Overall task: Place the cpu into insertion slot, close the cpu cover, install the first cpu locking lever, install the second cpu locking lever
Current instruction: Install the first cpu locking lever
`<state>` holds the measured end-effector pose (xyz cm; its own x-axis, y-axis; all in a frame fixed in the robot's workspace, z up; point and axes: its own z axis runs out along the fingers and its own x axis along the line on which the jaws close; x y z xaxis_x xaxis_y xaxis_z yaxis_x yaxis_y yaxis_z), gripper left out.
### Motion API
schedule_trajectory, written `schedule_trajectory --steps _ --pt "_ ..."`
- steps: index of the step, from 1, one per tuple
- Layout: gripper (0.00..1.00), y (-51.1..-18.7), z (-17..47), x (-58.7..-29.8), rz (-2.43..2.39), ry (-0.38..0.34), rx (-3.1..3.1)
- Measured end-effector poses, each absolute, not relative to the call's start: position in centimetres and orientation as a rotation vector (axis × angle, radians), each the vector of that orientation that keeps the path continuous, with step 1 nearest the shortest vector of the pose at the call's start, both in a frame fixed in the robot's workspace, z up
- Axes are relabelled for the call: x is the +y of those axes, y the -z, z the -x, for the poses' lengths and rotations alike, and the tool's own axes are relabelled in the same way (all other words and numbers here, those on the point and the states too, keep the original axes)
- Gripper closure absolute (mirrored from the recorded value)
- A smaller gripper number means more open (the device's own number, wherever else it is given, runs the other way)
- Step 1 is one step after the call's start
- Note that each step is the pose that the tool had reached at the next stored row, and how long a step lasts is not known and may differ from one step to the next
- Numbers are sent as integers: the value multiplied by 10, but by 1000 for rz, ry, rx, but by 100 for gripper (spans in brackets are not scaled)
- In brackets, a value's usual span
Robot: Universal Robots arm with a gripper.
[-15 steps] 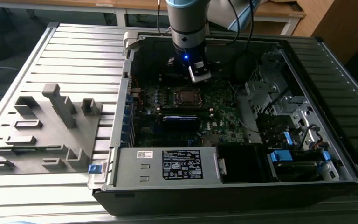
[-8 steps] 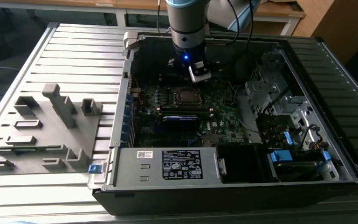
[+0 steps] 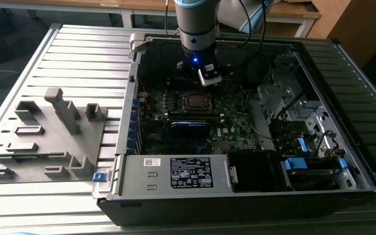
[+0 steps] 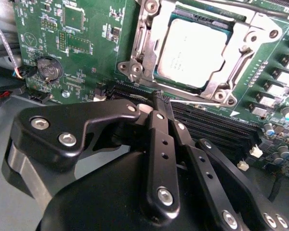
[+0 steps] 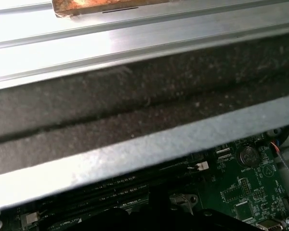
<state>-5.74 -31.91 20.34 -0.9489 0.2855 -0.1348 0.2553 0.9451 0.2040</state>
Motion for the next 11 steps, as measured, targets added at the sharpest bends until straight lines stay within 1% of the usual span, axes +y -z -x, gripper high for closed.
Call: schedule_trajectory --steps 11 --pt "89 -203 57 -315 -415 -273 2936"
